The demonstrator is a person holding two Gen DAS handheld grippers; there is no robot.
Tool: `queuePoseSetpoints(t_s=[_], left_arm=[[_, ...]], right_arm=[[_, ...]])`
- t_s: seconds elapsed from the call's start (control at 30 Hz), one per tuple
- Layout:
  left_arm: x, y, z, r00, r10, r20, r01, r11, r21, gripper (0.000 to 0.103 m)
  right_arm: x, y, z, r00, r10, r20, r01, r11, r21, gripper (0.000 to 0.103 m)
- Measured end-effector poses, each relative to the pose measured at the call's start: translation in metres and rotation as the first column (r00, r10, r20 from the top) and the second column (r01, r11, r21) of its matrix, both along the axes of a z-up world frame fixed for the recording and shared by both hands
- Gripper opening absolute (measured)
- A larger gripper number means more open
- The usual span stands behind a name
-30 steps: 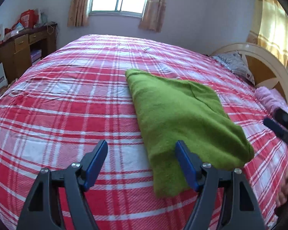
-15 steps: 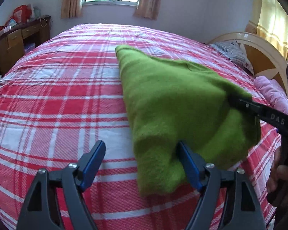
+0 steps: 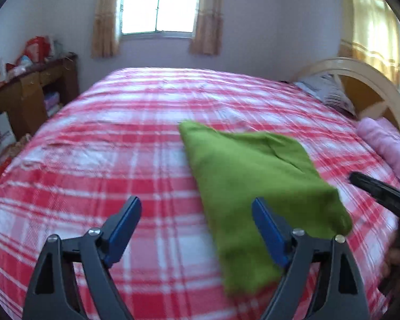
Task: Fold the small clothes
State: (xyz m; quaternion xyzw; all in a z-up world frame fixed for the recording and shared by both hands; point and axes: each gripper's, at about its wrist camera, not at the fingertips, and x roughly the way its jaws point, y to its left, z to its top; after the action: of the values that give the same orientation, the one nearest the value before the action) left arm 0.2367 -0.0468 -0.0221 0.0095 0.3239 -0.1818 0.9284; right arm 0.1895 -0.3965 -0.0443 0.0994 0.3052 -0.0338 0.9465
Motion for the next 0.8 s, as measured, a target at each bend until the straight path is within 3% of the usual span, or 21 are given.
queuePoseSetpoints(t_s=[0.1, 0.2, 0.27, 0.33, 0.37, 0.4, 0.53, 0.67, 0.73, 0.8], left_arm=[[0.023, -0.017, -0.004, 0.999, 0.043, 0.008, -0.043, 0.999, 0.031, 0.086], [0.034, -0.034, -0.023, 0.998, 0.043, -0.05, -0.041, 0.998, 0.04, 0.084], [0.033, -0.046, -0.038, 0.996, 0.048, -0.075, -0.044, 0.997, 0.061, 0.084], [0.029, -0.052, -0.047, 0.996, 0.04, -0.079, -0.035, 0.998, 0.061, 0.085], [0.028, -0.055, -0.048, 0.996, 0.039, -0.074, -0.034, 0.997, 0.068, 0.085], [0.03, -0.057, -0.05, 0.996, 0.036, -0.078, -0.03, 0.997, 0.075, 0.085], [0.034, -0.069, -0.051, 0.996, 0.037, -0.084, -0.028, 0.993, 0.111, 0.085], [0.026, -0.08, -0.049, 0.998, 0.054, -0.029, -0.048, 0.981, 0.189, 0.085], [0.028, -0.075, -0.05, 0.998, 0.054, -0.042, -0.046, 0.984, 0.171, 0.085], [0.031, -0.074, -0.05, 0.997, 0.052, -0.052, -0.043, 0.987, 0.158, 0.085]], right_arm=[[0.015, 0.016, 0.014, 0.998, 0.045, 0.032, -0.043, 0.998, -0.056, 0.027], [0.052, 0.025, 0.012, 0.993, 0.116, 0.011, -0.115, 0.991, -0.062, 0.027], [0.083, 0.029, -0.005, 0.984, 0.164, -0.075, -0.172, 0.979, -0.109, 0.027], [0.108, 0.026, -0.033, 0.968, 0.147, -0.204, -0.18, 0.971, -0.155, 0.027], [0.115, 0.017, -0.045, 0.965, 0.153, -0.213, -0.184, 0.974, -0.132, 0.026], [0.116, 0.006, -0.046, 0.972, 0.156, -0.177, -0.174, 0.98, -0.093, 0.026], [0.136, -0.024, -0.052, 0.974, 0.144, -0.173, -0.144, 0.989, 0.009, 0.026], [0.146, -0.029, -0.052, 0.972, 0.143, -0.186, -0.143, 0.99, 0.014, 0.026], [0.129, -0.03, -0.037, 0.982, 0.108, -0.157, -0.107, 0.994, 0.018, 0.026], [0.097, -0.026, -0.017, 0.994, 0.077, -0.076, -0.077, 0.997, -0.001, 0.026]])
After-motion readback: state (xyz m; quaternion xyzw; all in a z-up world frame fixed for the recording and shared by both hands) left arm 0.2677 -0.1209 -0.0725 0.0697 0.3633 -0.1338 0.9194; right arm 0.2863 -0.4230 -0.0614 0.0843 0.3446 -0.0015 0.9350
